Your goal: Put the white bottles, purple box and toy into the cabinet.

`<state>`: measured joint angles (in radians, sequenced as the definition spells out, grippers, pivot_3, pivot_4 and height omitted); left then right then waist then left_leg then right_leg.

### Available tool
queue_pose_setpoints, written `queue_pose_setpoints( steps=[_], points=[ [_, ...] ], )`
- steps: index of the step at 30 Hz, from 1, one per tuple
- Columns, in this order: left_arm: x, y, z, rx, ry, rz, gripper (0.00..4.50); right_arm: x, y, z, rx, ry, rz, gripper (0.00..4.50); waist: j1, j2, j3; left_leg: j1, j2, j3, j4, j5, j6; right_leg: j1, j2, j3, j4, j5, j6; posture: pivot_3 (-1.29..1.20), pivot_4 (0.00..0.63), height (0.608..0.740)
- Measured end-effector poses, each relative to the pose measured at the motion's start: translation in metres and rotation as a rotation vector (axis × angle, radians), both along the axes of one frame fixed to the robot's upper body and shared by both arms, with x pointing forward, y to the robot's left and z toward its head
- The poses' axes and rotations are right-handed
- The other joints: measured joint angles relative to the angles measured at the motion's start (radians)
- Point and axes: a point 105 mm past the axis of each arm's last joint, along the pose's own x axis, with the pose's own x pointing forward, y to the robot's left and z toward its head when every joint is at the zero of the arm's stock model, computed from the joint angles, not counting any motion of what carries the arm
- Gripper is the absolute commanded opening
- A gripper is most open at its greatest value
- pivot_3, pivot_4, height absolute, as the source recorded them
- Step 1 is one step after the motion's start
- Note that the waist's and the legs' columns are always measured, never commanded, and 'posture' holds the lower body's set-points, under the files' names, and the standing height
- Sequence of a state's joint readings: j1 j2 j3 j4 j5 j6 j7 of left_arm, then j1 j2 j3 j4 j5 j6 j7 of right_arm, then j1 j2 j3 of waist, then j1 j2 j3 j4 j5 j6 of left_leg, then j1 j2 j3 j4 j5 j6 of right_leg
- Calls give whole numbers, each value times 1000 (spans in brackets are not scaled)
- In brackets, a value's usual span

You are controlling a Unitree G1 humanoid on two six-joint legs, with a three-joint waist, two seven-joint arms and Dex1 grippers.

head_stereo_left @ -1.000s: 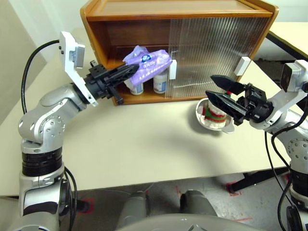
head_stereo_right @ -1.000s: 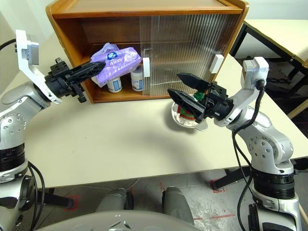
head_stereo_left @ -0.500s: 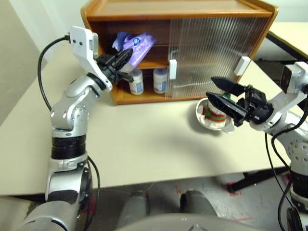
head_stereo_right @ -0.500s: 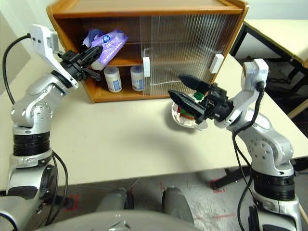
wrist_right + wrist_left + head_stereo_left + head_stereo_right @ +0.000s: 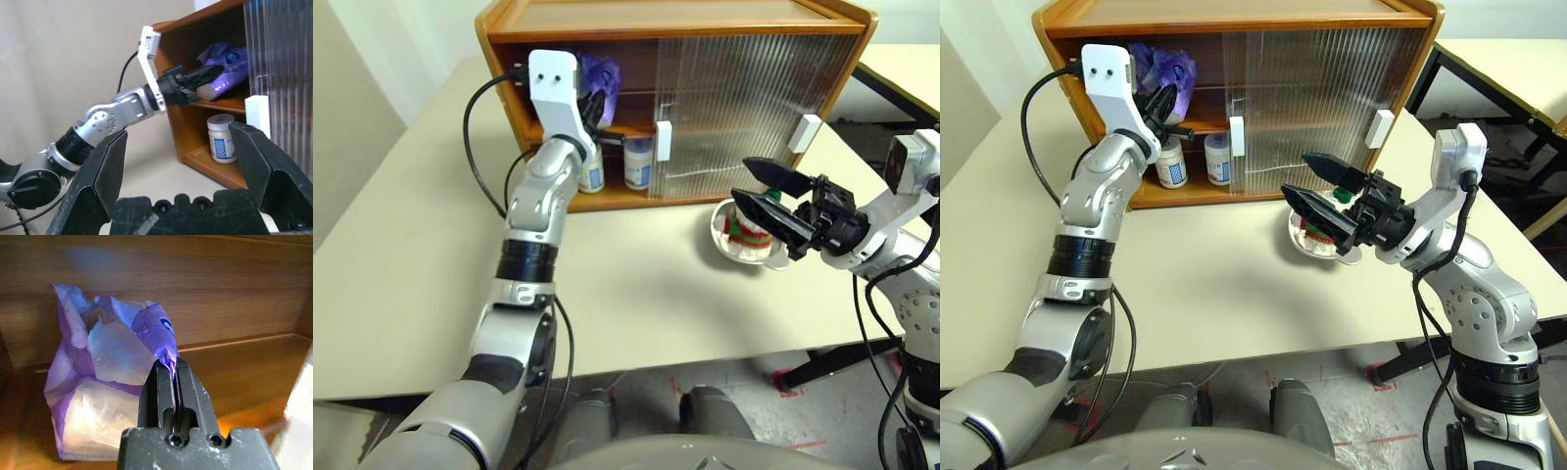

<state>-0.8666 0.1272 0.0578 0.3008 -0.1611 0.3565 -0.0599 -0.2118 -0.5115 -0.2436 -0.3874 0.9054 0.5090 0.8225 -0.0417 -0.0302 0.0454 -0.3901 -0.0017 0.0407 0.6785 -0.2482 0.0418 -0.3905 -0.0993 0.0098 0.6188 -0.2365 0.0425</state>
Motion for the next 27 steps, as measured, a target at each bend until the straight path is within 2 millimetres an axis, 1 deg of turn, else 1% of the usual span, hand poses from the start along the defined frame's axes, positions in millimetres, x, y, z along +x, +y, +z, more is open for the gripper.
queue_pose_setpoints(
  steps=[1, 2, 4, 5, 8, 10, 12, 13, 19, 21, 26, 27],
  points=[
    [2, -1, 1, 1, 0, 10, 36, 0, 0, -1, 0, 2, -2, 4500, -2, 0, 0, 0, 0, 0, 0, 0, 0, 0, 0, 0, 0, 0, 0, -144, 0, 740],
    [4, -1, 1, 5, 1, 23, 463, 0, 0, -1, 0, 3, -3, 4500, -3, 0, 0, 0, 0, 0, 0, 0, 0, 0, 0, 0, 0, 0, 0, -145, 0, 740],
    [7, 2, 0, 11, 2, 47, 1043, -1, -2, -2, 1, 5, -9, 4500, -5, 0, 0, 0, 0, 0, 0, 0, 0, 0, 1, 0, 0, 0, 0, -146, 0, 740],
    [8, 3, -1, 12, 4, 49, 1474, -1, -2, -3, 2, 8, -12, 4500, -6, 0, 0, 0, 0, 0, 0, 0, 0, 0, 1, 0, 0, 0, 0, -146, 0, 740],
    [7, 2, -1, 15, -4, 36, 2564, -1, -3, -6, 2, 19, -18, 4500, -7, 0, 0, 0, 0, 0, 0, 0, 0, 0, 0, 0, 0, 0, 0, -147, 0, 740],
    [5, -1, 3, 14, -21, 4, 3412, -1, -3, -5, 2, 20, -20, 4500, -8, 0, 0, 0, 0, 0, 0, 0, 0, 0, 0, 0, 0, 0, 0, -138, 0, 740],
    [2, -2, 8, 2, -44, -28, 4163, -1, -3, -5, 1, 19, -20, 4500, -11, 0, 0, 0, 0, 0, 0, 0, 0, 0, 0, 0, 0, 0, 0, -132, 0, 740],
    [-2, -3, 11, -9, -59, -49, 4467, -1, -3, -5, 0, 19, -20, 4500, -13, 0, 0, 0, 0, 0, 0, 0, 0, 0, 0, 0, 0, 0, -1, -127, 0, 740],
    [-23, -4, 20, -53, -106, -187, 4467, 0, -3, -3, -7, 7, -10, 4500, -21, 0, 0, 0, 0, 0, 0, 0, 0, 0, 0, 0, 0, 1, -2, -110, 0, 740],
    [-28, -2, 21, -52, -111, -203, 4467, 0, -3, 0, -9, -1, -7, 4500, -20, 0, 0, 0, 0, 0, 0, 0, 0, 0, 0, 0, 0, 1, -2, -99, 0, 740],
    [-48, 8, 23, -5, -116, -295, 4467, 2, -4, -1, -13, 1, 1, 4500, -21, 0, 0, 1, 1, 0, 0, 0, 0, 0, 0, 0, 1, 1, -2, -91, 0, 740],
    [-52, 12, 23, 12, -117, -310, 4307, 3, -5, -1, -12, 5, 0, 4500, -20, 0, 0, 1, 1, 0, 0, 0, 0, 0, 0, 0, 1, 1, -3, -89, 0, 740]
  ],
)
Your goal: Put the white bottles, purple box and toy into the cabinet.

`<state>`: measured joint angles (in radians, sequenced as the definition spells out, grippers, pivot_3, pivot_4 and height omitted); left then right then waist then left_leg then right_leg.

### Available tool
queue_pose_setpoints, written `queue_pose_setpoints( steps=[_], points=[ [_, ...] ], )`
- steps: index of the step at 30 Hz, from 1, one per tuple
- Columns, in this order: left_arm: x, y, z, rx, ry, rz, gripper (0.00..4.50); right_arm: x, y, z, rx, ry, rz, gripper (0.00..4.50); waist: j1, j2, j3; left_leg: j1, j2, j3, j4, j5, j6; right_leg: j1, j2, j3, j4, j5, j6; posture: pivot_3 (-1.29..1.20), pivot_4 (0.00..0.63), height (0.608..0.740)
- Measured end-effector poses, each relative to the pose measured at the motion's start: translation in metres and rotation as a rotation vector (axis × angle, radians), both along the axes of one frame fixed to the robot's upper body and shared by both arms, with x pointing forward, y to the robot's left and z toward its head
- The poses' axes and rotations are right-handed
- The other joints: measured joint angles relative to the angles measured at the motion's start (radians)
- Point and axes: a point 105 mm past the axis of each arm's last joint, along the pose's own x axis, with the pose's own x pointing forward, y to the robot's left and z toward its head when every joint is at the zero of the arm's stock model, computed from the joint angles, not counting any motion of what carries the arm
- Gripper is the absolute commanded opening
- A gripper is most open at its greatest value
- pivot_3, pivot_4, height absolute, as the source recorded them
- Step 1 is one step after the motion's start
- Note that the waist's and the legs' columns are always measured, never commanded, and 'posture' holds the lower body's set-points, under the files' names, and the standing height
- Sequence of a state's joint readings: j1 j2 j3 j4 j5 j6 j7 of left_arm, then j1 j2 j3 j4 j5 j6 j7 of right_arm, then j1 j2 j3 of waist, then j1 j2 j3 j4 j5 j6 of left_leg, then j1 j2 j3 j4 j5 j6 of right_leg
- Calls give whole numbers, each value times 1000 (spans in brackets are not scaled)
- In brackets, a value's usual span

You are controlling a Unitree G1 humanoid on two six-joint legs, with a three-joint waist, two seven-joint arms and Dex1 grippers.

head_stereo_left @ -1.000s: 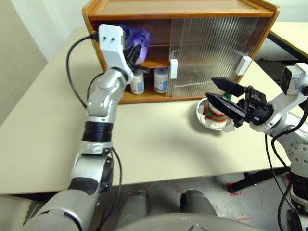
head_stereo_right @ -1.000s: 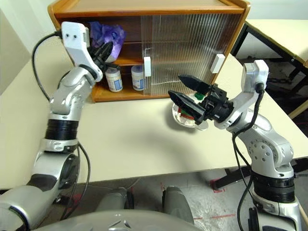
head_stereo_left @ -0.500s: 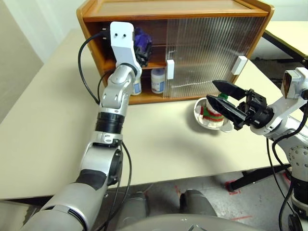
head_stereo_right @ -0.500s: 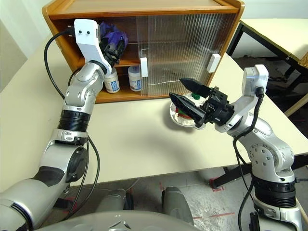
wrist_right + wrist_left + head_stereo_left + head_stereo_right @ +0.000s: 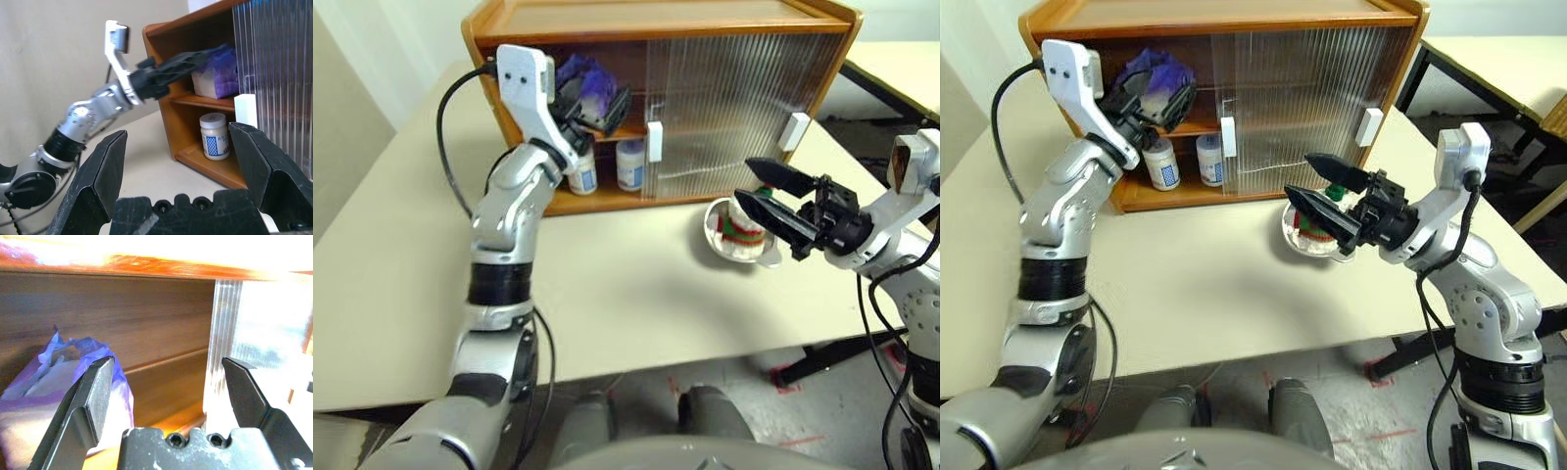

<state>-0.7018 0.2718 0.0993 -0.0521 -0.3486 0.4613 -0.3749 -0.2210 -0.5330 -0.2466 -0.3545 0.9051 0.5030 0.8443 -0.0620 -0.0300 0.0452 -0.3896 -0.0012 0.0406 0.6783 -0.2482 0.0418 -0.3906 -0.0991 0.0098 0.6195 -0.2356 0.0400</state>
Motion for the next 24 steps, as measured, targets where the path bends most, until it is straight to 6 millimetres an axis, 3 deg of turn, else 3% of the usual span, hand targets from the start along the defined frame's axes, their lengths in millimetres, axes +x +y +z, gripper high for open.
queue_pose_setpoints(
  steps=[2, 5, 12, 15, 24],
  points=[
    [-5, 7, -1, 37, -2, -8, 3892, 0, 0, 0, 0, 0, 1, 4500, 1, 0, 0, 0, 0, 0, 0, 0, 0, 0, 0, 0, 0, 0, 0, -87, 0, 740],
    [-9, 23, -16, 89, 31, 12, 2696, 0, 0, 0, -1, -2, 2, 4500, 1, 0, 0, 0, 0, 0, 0, 0, 0, 0, 0, 0, 0, 0, 0, -86, 0, 740],
    [4, 27, -42, 88, 105, 91, 37, 1, 1, 1, -3, -5, 5, 4500, 26, 0, 0, 0, 0, 0, 1, 0, 0, 0, -1, 0, 0, 0, 0, -98, 0, 740],
    [12, 24, -54, 81, 134, 115, 37, 0, 1, 1, -3, -6, 5, 4500, 26, 0, 0, 0, 0, 0, 1, 0, 0, 0, -1, 0, 0, 0, 0, -105, 0, 740],
    [24, 8, -64, 79, 123, 121, 37, 1, 0, 1, -3, -4, -1, 4500, 22, 0, 0, 0, 0, 0, 0, 0, 0, 0, -1, 0, 0, 0, -1, -123, 0, 740]
  ],
)
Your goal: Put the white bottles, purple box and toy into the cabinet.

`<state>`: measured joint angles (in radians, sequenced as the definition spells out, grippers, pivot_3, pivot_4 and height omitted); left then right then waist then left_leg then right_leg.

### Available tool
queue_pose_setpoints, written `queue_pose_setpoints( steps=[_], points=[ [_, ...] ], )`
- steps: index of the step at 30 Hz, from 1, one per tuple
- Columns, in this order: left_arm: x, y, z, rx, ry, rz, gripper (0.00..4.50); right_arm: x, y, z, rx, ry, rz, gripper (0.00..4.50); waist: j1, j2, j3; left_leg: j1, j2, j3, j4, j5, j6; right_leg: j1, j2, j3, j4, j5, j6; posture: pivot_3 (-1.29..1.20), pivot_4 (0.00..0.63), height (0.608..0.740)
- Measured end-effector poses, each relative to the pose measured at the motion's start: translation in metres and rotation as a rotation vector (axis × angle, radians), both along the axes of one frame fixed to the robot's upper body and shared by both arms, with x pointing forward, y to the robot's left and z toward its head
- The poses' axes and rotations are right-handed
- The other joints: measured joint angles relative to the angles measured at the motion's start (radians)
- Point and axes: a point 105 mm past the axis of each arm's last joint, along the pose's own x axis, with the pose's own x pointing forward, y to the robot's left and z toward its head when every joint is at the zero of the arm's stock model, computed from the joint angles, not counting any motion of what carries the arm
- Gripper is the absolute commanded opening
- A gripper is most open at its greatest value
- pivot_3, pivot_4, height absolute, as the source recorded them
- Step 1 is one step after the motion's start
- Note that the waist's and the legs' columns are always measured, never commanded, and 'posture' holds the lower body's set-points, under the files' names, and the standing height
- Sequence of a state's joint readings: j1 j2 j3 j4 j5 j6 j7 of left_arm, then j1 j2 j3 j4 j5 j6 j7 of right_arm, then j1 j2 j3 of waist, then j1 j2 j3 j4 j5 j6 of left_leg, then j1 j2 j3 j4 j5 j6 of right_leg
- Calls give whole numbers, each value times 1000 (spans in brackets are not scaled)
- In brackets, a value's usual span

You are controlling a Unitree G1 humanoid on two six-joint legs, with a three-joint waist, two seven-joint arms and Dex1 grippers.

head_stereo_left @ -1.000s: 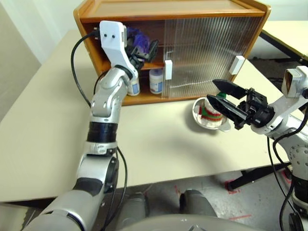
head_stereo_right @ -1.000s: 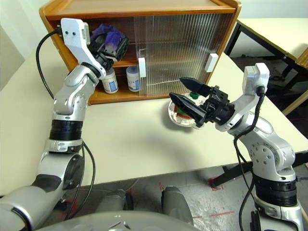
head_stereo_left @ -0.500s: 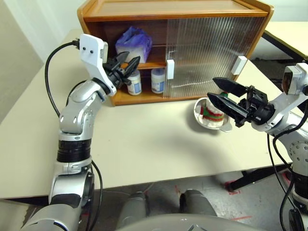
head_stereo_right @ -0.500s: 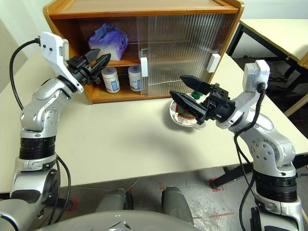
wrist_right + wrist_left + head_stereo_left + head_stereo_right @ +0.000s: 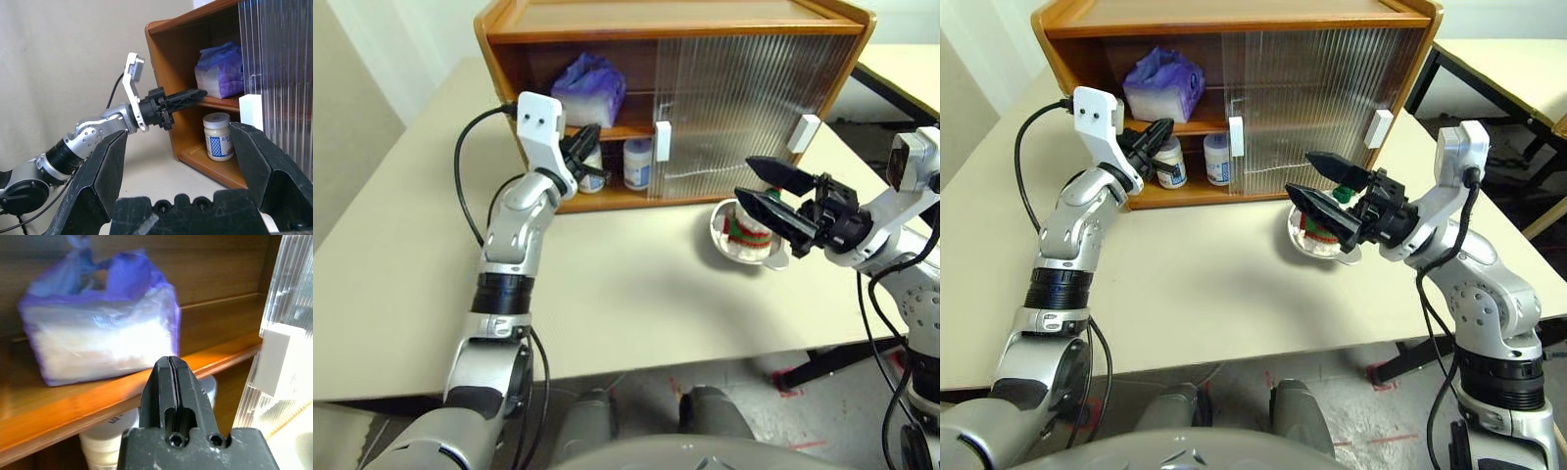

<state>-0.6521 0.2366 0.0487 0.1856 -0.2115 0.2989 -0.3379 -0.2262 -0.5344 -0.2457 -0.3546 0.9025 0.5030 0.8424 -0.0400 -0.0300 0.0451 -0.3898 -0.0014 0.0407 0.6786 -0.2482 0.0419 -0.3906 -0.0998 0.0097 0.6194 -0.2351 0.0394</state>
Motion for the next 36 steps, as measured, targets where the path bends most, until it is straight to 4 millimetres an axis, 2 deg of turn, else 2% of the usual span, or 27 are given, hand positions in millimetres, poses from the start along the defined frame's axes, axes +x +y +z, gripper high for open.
queue_pose_setpoints(
  steps=[3, 7, 13, 25, 33, 36],
  points=[
    [6, 1, -3, 13, -4, 17, 37, 0, -1, 0, -2, 1, -3, 4500, 1, 0, 0, 0, 0, 0, 0, 0, 0, 0, 0, 0, 0, 0, 0, -128, 0, 740],
    [16, -4, 5, 9, -32, 44, 37, -1, -1, 0, -4, 1, -4, 4500, 1, 0, 0, 0, 0, 0, 1, 0, 0, 0, 0, 0, 0, 0, 2, -133, 0, 740],
    [23, -17, 4, -22, -37, 52, 37, -2, 0, 0, -7, -4, -4, 4500, 1, 0, 0, 0, 0, 0, 0, 0, 0, 0, 0, 0, 0, 0, 1, -142, 0, 740],
    [37, -27, 3, -26, -57, 110, 37, -4, 1, 1, -10, -7, -10, 4500, -4, 0, 0, 0, 0, 0, 1, 0, 0, 0, 0, 0, 0, -1, 4, -149, 0, 740],
    [39, -32, 4, -41, -64, 100, 37, -4, 1, 1, -10, -7, -11, 4500, -5, 0, 0, 0, 0, 1, 1, 0, 0, 0, 0, 0, 0, -1, 4, -145, 0, 740],
    [31, -33, 8, -52, -75, 68, 37, -4, 1, 1, -13, -7, -12, 4500, -10, 0, 0, 0, 0, 1, 0, 0, 0, 0, 0, 0, 0, 0, 3, -136, 0, 740]
  ],
)
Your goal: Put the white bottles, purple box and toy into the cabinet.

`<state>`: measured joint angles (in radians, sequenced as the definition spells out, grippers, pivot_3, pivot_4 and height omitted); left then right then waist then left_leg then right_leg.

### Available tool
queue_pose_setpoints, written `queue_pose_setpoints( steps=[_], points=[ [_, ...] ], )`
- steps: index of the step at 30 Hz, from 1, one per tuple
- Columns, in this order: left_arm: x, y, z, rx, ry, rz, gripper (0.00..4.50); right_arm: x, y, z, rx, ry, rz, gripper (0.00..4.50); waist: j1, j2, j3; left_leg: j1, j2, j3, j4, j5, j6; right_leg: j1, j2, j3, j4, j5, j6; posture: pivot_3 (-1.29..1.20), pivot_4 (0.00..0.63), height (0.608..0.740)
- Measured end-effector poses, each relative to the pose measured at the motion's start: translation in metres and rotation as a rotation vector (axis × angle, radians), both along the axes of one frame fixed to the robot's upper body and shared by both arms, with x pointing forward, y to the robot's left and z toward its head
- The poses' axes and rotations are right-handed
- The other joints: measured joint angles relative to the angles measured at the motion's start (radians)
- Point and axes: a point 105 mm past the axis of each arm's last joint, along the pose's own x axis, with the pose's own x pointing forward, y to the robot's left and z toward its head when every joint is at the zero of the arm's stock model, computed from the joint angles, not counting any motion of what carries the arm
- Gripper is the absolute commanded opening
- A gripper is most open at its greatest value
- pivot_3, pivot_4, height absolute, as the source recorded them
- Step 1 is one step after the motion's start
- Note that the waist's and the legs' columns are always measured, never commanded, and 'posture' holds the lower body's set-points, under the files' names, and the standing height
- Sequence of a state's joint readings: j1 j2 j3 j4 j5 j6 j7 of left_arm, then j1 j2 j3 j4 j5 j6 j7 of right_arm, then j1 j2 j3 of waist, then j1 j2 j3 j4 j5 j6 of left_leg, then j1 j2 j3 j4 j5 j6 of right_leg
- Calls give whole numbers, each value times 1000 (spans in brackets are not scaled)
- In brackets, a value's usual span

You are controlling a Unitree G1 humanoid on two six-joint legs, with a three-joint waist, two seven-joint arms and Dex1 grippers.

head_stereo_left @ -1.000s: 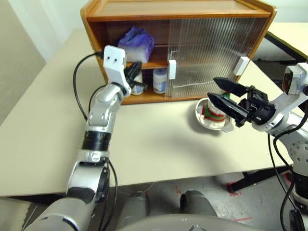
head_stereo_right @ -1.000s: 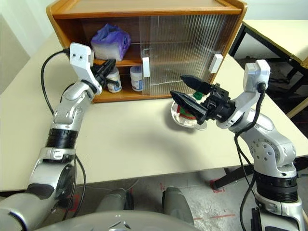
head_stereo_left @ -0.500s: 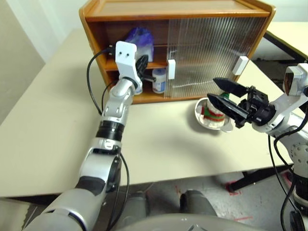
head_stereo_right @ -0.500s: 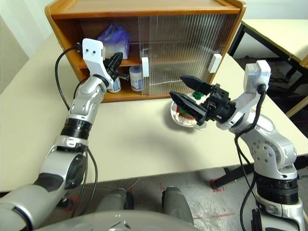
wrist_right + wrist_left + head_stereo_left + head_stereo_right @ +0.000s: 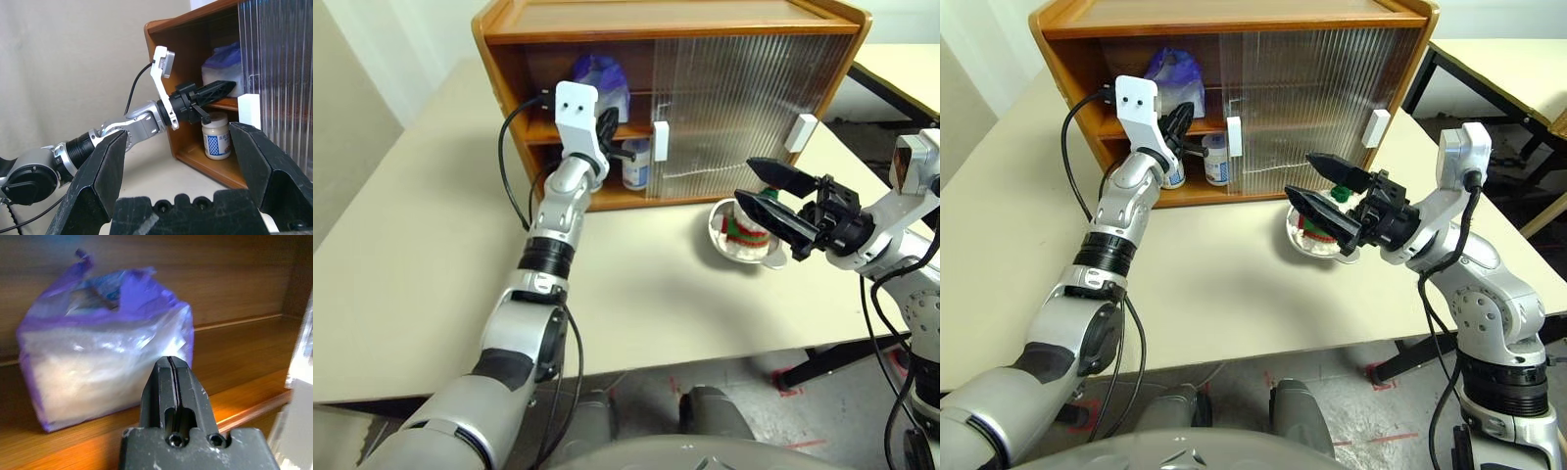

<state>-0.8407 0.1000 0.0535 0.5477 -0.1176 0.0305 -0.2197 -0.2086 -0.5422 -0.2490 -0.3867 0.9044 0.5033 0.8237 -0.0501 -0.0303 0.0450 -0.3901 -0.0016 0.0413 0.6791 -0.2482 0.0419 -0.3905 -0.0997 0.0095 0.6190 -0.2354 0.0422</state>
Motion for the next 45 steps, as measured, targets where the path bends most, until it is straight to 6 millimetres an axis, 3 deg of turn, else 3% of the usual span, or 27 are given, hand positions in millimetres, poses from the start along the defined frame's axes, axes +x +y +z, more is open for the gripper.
queue_pose_setpoints(
  steps=[6, 10, 13, 20, 28, 31, 41, 45],
  points=[
    [-38, 0, 2, 32, -12, -118, 37, 0, -1, 0, -1, 2, 1, 4500, -16, 0, 0, 0, 0, -1, -1, 0, 0, 0, 0, 0, 1, 1, -2, -115, 0, 740],
    [-62, 1, -11, 78, 26, -189, 37, 1, -2, -1, -1, 5, 3, 4500, -13, 1, 0, 1, 0, -1, 0, 0, 0, 0, 0, 0, 1, 1, -3, -102, 0, 740],
    [-75, -16, -22, 95, 62, -288, 37, 3, -2, -2, 6, 14, 5, 4500, -4, 0, 0, 0, 0, -1, 1, 0, 1, 1, -1, 0, 1, 0, 0, -99, 0, 740],
    [-90, -69, -25, 65, 58, -437, 37, 5, -2, -2, 4, 15, 11, 4500, 11, 1, 0, 1, 0, 0, 1, 1, 1, 1, 0, 0, 0, 0, -1, -125, 0, 740],
    [-79, -119, -20, -4, 33, -472, 37, 3, -5, -6, -16, 35, -7, 4500, 11, 1, 0, -1, -1, 0, 1, 1, 2, 1, 0, 1, -1, -1, 1, -164, 0, 740],
    [-72, -129, -23, -11, 29, -444, 37, 2, -5, -7, -19, 42, -14, 4500, 6, 1, 0, -1, -1, 0, 1, 1, 2, 0, 1, 1, -2, -1, 1, -184, 0, 740],
    [-46, -109, -45, -14, 6, -201, 37, 0, -6, -5, -27, 40, -26, 4500, -18, 1, 0, -1, 0, -1, 0, 1, 1, 0, 1, 0, -2, -1, 2, -204, 0, 740],
    [-42, -102, -43, -38, -19, -134, 37, -1, -7, -5, -30, 40, -27, 4500, -18, 1, 0, -1, 0, -1, 0, 1, 1, 1, 0, 0, -2, -1, 2, -207, 0, 740]
  ],
)
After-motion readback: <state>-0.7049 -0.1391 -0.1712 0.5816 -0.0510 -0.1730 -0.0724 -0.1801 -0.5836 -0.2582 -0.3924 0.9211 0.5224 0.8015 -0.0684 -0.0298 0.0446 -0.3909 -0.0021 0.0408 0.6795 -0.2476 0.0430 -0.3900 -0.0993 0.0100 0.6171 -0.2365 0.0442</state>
